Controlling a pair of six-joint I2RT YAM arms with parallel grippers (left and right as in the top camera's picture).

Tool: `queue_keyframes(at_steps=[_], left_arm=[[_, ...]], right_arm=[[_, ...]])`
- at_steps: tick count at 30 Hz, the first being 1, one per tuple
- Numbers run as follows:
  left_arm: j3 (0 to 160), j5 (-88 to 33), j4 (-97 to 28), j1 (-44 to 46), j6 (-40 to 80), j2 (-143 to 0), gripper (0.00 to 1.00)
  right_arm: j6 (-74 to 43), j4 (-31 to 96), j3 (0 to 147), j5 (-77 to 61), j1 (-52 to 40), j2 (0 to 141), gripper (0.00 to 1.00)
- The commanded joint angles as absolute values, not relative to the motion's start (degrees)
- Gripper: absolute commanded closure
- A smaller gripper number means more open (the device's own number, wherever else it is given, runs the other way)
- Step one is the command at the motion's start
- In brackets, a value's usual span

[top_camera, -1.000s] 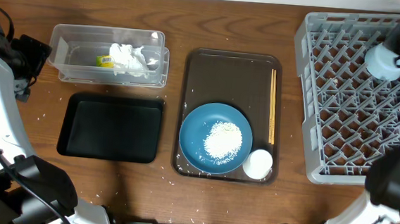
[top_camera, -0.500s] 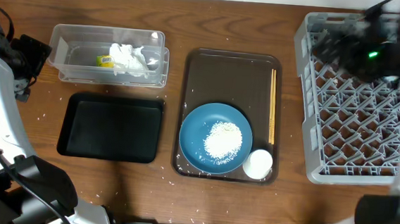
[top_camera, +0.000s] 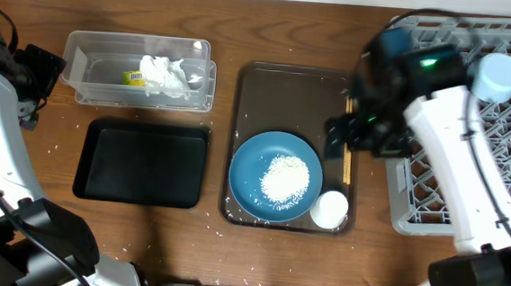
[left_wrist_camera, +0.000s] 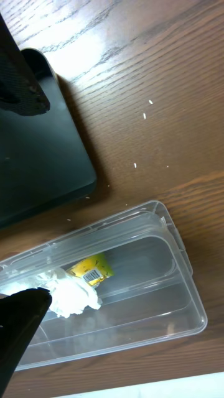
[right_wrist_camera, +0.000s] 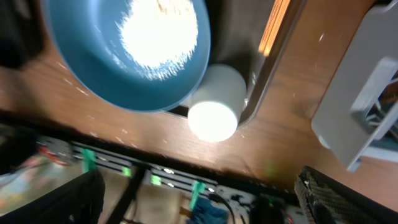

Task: Sort waste into correct bins and load items into the dishwasher rack
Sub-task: 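Move right gripper from the rack to the white cup on the tray, then lower right gripper around the white cup and grasp it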

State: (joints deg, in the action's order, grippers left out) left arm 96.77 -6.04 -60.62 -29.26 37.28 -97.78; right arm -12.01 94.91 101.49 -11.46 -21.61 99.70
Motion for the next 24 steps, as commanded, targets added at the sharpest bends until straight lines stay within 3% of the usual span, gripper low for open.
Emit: queue_keyframes(at_steps=[1,7,24], left_arm=[[96.6,-5.8,-60.8,-29.5,36.7,-98.1,0.09],[96.6,-5.8,-60.8,-29.5,36.7,-98.1,0.09],[96.6,-5.8,-60.8,-29.5,36.7,-98.1,0.09]], right_arm=[[-18.1,94.3,97.3,-4.0,-26.8,99.2,0.02],[-22.2,92.5,89.8,-3.1,-31.2,99.2,0.01],[-24.4,79.2,73.8,-4.8,-31.7,99.2,0.01]])
